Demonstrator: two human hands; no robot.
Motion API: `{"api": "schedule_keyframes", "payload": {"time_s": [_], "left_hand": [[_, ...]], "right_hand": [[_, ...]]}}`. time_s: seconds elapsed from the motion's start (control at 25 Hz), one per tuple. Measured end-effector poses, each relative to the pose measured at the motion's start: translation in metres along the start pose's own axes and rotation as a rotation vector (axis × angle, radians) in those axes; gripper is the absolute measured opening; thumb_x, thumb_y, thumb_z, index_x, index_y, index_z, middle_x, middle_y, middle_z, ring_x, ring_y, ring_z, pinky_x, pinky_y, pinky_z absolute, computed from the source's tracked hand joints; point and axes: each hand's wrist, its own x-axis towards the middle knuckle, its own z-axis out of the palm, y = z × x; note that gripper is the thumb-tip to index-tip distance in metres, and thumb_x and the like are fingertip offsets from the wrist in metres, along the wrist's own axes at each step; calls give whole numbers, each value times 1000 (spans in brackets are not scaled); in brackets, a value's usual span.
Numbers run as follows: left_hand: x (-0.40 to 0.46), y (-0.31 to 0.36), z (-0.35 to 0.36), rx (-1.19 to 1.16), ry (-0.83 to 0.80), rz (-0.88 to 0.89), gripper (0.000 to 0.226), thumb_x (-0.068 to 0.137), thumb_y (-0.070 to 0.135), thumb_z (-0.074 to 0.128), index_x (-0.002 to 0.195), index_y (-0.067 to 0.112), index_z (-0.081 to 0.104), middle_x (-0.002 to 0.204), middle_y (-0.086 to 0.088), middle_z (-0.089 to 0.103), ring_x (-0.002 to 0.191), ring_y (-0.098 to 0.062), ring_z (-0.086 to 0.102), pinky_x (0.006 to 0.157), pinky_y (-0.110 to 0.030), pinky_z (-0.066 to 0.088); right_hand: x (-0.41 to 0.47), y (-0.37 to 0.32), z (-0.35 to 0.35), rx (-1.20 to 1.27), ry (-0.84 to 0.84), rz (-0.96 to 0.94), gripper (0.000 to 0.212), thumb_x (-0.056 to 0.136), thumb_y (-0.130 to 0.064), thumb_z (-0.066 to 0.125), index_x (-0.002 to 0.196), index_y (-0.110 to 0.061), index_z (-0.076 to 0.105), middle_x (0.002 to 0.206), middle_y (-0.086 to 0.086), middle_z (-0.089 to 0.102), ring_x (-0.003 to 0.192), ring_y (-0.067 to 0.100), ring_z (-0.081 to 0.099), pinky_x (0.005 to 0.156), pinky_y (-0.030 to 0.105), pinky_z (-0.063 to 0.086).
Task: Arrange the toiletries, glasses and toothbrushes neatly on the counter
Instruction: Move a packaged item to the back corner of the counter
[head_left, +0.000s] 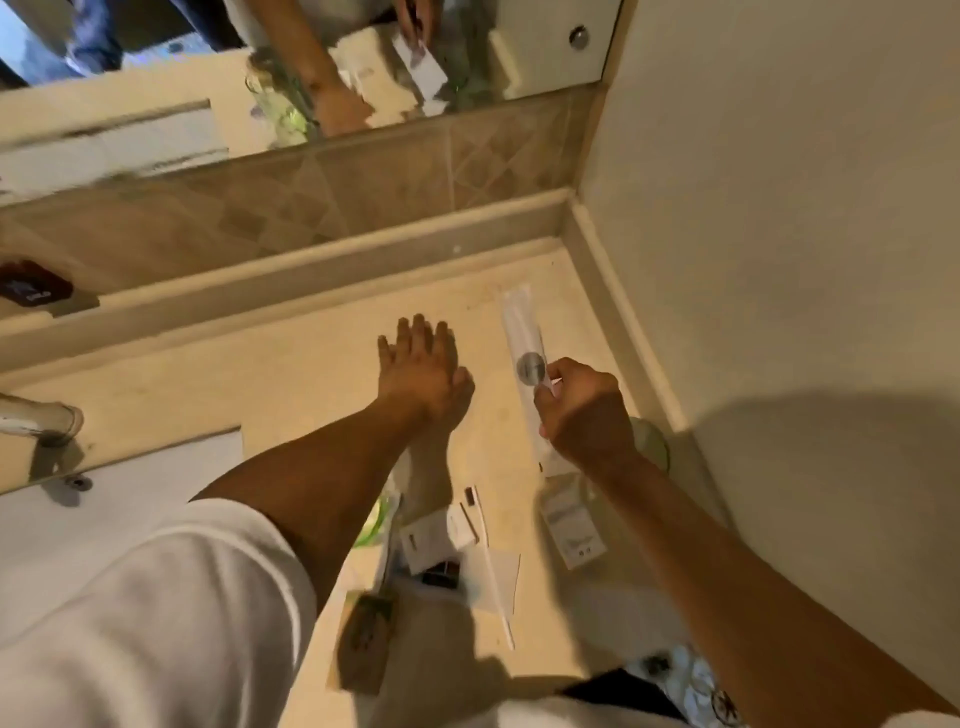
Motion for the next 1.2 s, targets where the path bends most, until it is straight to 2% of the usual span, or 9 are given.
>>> {"api": "schedule_keyframes", "payload": {"time_s": [0.08,0.2,0.32,0.48,0.72,0.8,0.88,1.04,1.2], "left_hand": [[20,-18,4,7,10,2,80,100,64,22,163,21,-2,171,-14,-10,157,-35,-14,125,-60,-5],[30,-30,21,-3,47,2,81,98,69,11,163,25,-10,169,-13,-19,155,-32,-23,124,-60,-7],[32,-35,36,-74,177,-5,77,99,63,24,164,26,8,172,-9,-6,158,-26,-15,126,-57,-5],[36,-39,40,-127,215,-7,74,96,55,33,162,25,23,172,-8,6,159,-23,-7,127,-55,-2],[41,-45,52,-151,291,-4,70,94,52,38,159,24,34,171,-9,17,160,-24,2,127,-56,3],[42,-45,54,-152,311,-1,71,93,51,39,158,24,35,170,-10,19,160,-25,4,127,-56,3],[42,-44,54,-149,321,4,71,93,51,39,158,24,35,170,-10,19,160,-25,4,127,-57,4],[42,-45,55,-139,324,-7,70,94,53,37,159,25,34,170,-9,18,160,-24,2,127,-57,4],[42,-44,56,-159,342,-5,69,94,52,38,158,25,35,170,-9,20,160,-24,3,127,-57,4]], "right_hand": [[37,14,-1,-45,-20,129,25,92,-13,53,104,3,69,97,24,74,87,42,67,75,34,48],[82,38,4,-35,-106,344,21,93,-14,55,107,-7,69,108,12,74,96,32,67,83,33,54],[113,57,18,-89,-139,453,21,95,-19,52,109,-15,69,107,6,73,93,26,68,72,29,51],[128,65,35,-307,-26,470,15,96,-25,54,96,-20,68,91,2,72,79,23,68,65,27,49],[137,68,59,-311,-54,411,14,96,-36,58,88,-26,61,84,-5,68,71,13,65,69,31,58],[133,63,66,-284,-80,354,23,98,-47,53,90,-27,62,83,-7,67,70,11,63,69,31,57],[128,59,74,-206,-124,320,34,100,-56,44,96,-28,63,88,-9,66,77,9,62,73,28,54],[118,60,82,-248,-110,174,36,99,-42,49,126,-24,62,110,-1,62,101,16,53,87,32,53],[111,62,87,-284,-190,199,56,94,-37,52,147,-21,44,132,3,48,114,16,43,97,35,52]]}}
